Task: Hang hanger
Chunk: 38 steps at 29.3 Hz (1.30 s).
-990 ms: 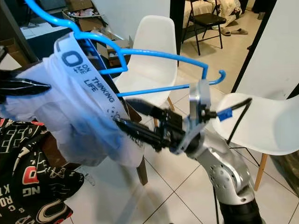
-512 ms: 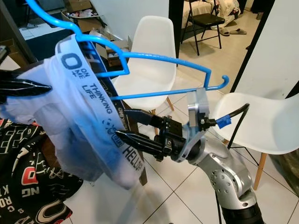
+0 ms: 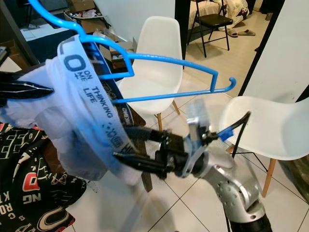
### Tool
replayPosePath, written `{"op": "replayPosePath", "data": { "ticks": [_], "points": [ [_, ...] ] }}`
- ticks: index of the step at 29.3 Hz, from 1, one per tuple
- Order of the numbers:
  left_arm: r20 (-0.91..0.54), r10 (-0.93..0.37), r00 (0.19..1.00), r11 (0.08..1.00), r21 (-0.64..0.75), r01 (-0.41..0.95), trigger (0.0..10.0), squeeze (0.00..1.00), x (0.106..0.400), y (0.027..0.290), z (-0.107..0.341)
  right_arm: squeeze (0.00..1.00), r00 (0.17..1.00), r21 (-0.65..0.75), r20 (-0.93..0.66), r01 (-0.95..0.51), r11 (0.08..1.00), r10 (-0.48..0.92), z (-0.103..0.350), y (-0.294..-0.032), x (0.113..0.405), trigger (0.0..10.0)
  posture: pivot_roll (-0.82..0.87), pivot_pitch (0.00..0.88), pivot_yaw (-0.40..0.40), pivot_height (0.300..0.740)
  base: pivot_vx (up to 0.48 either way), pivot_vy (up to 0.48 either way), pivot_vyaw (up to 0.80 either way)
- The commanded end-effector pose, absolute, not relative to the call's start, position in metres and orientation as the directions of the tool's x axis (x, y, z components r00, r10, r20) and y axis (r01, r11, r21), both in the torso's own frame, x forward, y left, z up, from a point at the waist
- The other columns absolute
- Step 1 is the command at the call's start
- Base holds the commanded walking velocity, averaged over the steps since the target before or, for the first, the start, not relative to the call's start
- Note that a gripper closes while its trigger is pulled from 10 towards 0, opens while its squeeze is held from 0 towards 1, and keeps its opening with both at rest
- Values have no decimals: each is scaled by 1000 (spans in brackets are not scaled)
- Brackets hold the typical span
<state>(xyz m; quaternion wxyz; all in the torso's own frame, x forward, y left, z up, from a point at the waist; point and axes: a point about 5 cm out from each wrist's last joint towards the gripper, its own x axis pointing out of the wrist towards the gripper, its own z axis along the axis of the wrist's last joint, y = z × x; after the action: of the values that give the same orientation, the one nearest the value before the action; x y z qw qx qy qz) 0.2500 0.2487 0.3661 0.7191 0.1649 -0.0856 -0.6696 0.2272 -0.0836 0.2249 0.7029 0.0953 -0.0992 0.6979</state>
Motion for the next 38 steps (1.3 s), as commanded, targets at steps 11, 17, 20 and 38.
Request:
{"op": "replayPosePath", "data": {
  "ticks": [11,17,20,38],
  "points": [
    [-114,-989,97,48,373,926,0,0,249,249,372,0,103,-77,153,-990,116,983,214,-71,238,0,64,109,43,740,0,0,0],
    [-113,-988,107,57,378,924,0,0,248,251,374,0,173,-86,153,-979,187,973,213,-83,246,0,64,112,40,740,0,0,0],
    [-113,-987,112,62,380,923,0,0,248,252,374,0,212,-88,157,-970,228,965,214,-90,251,0,64,112,40,740,0,0,0],
    [-102,-986,132,83,391,917,0,0,249,255,375,0,317,-92,175,-938,336,932,218,-108,263,0,61,105,38,740,0,0,0]
  ]
}}
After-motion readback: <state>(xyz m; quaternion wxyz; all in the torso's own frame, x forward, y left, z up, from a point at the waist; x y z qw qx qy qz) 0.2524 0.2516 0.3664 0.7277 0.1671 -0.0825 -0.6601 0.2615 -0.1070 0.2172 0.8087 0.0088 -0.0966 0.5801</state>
